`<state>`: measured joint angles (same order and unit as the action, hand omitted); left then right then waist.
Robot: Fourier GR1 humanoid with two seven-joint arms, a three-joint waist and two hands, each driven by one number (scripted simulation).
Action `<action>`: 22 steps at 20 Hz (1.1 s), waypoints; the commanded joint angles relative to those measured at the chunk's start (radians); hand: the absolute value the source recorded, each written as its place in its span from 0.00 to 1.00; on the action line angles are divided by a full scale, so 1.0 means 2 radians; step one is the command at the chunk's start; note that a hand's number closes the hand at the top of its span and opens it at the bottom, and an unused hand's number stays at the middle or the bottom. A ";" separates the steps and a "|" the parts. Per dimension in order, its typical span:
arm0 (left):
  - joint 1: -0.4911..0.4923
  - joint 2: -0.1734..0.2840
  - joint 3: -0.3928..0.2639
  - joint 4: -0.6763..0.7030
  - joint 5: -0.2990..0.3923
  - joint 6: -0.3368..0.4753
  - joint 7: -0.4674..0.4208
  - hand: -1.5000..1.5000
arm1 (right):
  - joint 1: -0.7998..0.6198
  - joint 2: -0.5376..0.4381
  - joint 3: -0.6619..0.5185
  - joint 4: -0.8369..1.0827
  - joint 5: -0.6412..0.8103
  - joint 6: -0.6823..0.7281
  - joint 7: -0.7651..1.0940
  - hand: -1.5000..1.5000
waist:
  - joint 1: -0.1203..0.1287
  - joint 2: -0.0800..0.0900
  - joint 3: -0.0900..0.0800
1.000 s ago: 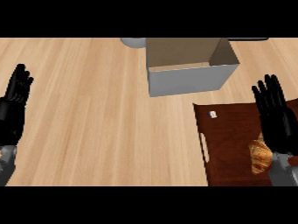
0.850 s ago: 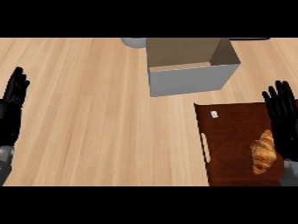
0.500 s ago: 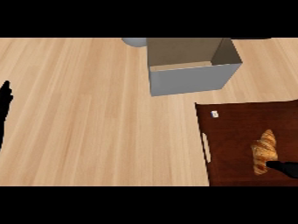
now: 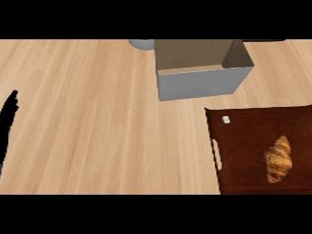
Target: Pick the croissant from the tray and place it in the cardboard box
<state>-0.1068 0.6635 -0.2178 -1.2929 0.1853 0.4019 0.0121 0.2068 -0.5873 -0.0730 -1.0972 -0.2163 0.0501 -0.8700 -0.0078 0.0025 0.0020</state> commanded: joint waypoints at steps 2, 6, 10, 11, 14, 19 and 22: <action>0.003 -0.005 -0.002 -0.013 -0.015 0.005 0.012 0.50 | -0.003 -0.062 -0.013 0.031 0.063 -0.027 -0.022 0.00 | 0.005 -0.001 -0.001; -0.015 -0.001 0.013 0.020 -0.004 -0.019 -0.001 0.50 | -0.020 -0.125 0.024 0.031 0.129 -0.028 0.048 0.00 | 0.008 0.001 -0.002; -0.004 -0.017 0.001 0.002 -0.027 0.002 -0.003 0.50 | -0.049 -0.139 0.068 -0.001 0.177 -0.015 0.136 0.00 | 0.013 0.000 -0.002; -0.003 -0.008 0.014 0.009 -0.017 -0.011 0.000 0.50 | -0.044 -0.143 0.073 -0.024 0.181 -0.008 0.160 0.00 | 0.010 -0.001 -0.002; -0.021 -0.013 0.014 0.017 -0.019 -0.020 0.004 0.50 | -0.064 -0.171 0.099 -0.019 0.220 0.019 0.203 0.00 | 0.010 0.001 -0.002; -0.014 -0.023 0.024 0.006 -0.033 -0.025 0.020 0.50 | -0.084 -0.145 0.120 -0.091 0.232 0.065 0.303 0.00 | 0.004 -0.002 -0.001; -0.006 -0.039 0.037 0.046 -0.036 -0.035 -0.026 0.50 | -0.106 -0.140 0.125 -0.096 0.250 0.085 0.350 0.00 | 0.003 -0.001 -0.002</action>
<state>-0.1250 0.6203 -0.1658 -1.2618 0.1232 0.3526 0.0192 0.0153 -0.8792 0.1543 -1.2229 0.2403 0.1844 -0.2980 0.0056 0.0005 -0.0009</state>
